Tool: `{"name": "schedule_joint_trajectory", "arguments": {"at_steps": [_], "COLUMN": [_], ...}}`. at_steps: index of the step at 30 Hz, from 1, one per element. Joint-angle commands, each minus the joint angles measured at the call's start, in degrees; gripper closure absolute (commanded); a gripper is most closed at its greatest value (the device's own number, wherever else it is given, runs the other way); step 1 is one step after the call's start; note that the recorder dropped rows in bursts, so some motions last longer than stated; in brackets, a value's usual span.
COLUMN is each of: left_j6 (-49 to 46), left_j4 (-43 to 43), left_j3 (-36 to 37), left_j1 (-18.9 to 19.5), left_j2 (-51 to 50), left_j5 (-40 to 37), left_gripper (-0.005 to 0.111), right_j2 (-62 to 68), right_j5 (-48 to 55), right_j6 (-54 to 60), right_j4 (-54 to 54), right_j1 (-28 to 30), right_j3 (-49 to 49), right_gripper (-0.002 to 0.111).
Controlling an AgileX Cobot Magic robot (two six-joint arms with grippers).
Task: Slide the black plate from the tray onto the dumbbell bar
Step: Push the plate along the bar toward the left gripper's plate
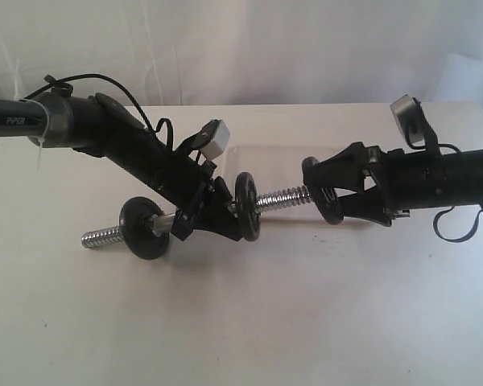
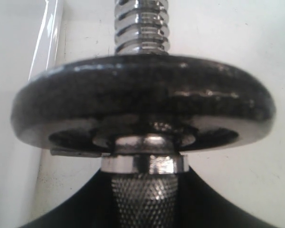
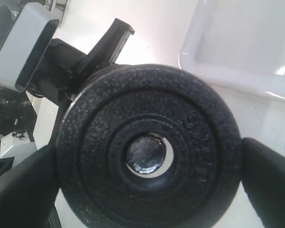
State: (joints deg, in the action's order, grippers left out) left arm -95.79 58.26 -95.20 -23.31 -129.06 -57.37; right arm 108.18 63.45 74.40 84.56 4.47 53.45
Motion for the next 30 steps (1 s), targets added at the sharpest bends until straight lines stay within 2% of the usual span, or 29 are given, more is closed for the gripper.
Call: {"name": "schedule_joint_trajectory", "arguments": {"at_steps": [1,8,15,24,30], "left_j6": [-3.18,-3.33,-4.03,-4.40,-6.42], "left_j4": [12.45,12.97,13.54,13.64,17.31], "left_j3": [-0.27,-0.27,-0.27,-0.27,-0.27], "left_j1": [-0.17,-0.17,-0.17,-0.17,-0.17], "left_j2": [1.10,1.10,1.10,1.10,1.10], "left_j5": [-5.13,-5.13,-5.36,-6.13,-6.24], "left_gripper": [0.107,0.107,0.107,0.107,0.107], "right_j2": [-0.62,-0.62,-0.62,-0.62,-0.62], "right_j5": [2.54,2.69,1.70,-1.18,-0.50], "right_j6": [2.61,3.18,5.21,4.87,4.87], "right_j4": [2.47,3.37,6.66,7.28,10.63], "right_j1": [-0.08,-0.45,-4.19,-6.19,-6.22], "right_j3": [-0.75,-0.85,-0.85,-0.85,-0.85], "right_gripper": [0.108,0.108,0.108,0.108,0.108]}}
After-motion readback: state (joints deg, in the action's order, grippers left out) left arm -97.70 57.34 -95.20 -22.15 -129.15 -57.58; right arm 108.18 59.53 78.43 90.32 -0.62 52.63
